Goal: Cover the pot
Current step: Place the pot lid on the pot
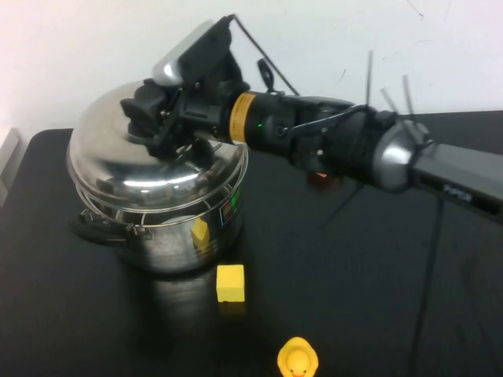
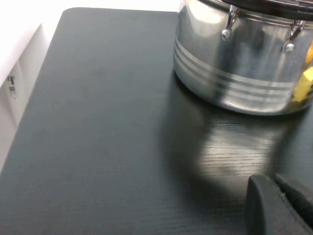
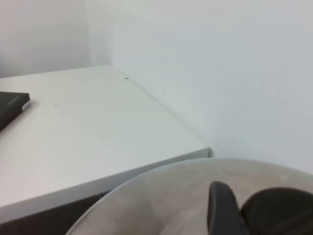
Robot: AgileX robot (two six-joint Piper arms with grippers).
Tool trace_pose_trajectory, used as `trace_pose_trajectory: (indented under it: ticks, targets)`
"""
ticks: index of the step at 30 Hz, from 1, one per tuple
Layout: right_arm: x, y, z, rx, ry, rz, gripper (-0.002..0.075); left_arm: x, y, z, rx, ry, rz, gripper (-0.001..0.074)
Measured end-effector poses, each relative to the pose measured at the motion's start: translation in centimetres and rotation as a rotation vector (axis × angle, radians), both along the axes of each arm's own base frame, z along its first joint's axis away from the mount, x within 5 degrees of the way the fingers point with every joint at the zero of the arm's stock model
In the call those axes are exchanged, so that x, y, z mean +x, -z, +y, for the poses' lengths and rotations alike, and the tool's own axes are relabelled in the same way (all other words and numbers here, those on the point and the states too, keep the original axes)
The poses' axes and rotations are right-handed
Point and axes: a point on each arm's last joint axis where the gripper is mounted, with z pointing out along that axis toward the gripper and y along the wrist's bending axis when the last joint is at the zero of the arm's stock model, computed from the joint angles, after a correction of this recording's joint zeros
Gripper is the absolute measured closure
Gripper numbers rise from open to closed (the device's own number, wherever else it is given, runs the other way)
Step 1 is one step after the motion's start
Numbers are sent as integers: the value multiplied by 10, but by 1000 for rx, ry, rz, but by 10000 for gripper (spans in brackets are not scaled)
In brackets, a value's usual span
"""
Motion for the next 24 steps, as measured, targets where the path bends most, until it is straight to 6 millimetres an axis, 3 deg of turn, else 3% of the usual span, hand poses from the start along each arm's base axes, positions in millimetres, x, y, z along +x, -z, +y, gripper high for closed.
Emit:
trace_pose_trajectory:
  ticks: [14, 24]
  targets:
    - [16, 34, 12, -89, 77, 14, 386, 0, 0, 0, 0, 0, 0, 737]
    - [15, 34, 14, -83, 66, 12, 386, 0, 0, 0, 1, 0, 0, 737]
